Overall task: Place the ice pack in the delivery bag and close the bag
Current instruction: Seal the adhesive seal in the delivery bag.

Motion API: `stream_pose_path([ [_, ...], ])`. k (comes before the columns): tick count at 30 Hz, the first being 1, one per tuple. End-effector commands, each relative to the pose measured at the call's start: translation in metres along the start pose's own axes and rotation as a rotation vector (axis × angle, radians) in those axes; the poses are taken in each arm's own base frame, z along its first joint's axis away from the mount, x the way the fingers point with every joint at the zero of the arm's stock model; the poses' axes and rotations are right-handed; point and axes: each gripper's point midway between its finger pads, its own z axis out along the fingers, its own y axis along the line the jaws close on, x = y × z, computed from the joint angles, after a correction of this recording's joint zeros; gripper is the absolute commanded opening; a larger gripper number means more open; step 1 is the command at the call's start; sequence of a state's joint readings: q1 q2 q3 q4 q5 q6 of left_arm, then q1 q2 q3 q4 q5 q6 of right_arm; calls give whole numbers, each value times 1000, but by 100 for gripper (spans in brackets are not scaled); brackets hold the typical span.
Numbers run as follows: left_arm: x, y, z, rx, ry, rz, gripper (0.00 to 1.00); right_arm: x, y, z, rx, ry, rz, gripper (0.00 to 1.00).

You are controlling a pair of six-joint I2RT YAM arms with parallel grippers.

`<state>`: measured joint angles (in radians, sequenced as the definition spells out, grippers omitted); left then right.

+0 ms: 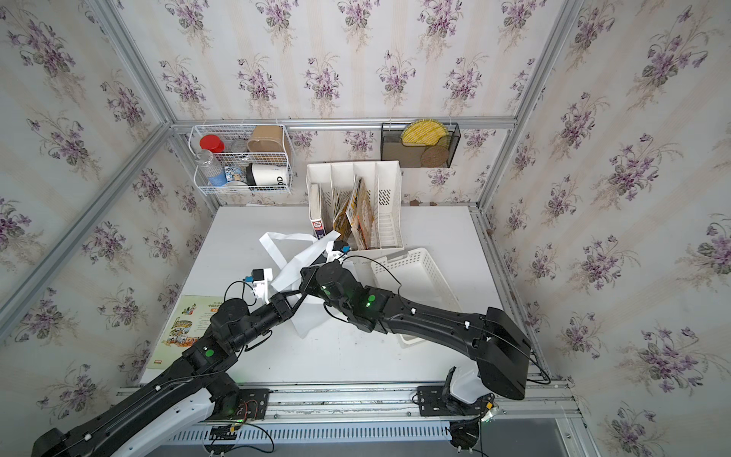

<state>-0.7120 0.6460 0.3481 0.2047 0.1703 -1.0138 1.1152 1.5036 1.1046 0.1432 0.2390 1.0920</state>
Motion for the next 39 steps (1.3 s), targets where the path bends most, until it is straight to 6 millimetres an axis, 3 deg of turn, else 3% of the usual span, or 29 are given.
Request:
stream_pose_path([
  [1,15,-7,0,47,49,2,0,4,-4,4,11,8,-19,0],
  [8,36,-11,5,62,113,24,1,6,-8,8,18,19,-23,0],
  [13,38,-11,1,56,117,39,22,8,-11,10,26,23,-30,0],
  [18,27,-8,-27,-2,61,82,51,7,-14,10,31,21,-38,0],
  [21,22,-8,-42,-14,39,103,59,4,-13,9,29,16,-41,0],
  [30,12,20,-72,-175,-18,167,62,-1,-12,6,23,2,-51,0],
  [39,0,0,-54,-91,-79,176,60,-2,-10,4,11,4,-63,0],
])
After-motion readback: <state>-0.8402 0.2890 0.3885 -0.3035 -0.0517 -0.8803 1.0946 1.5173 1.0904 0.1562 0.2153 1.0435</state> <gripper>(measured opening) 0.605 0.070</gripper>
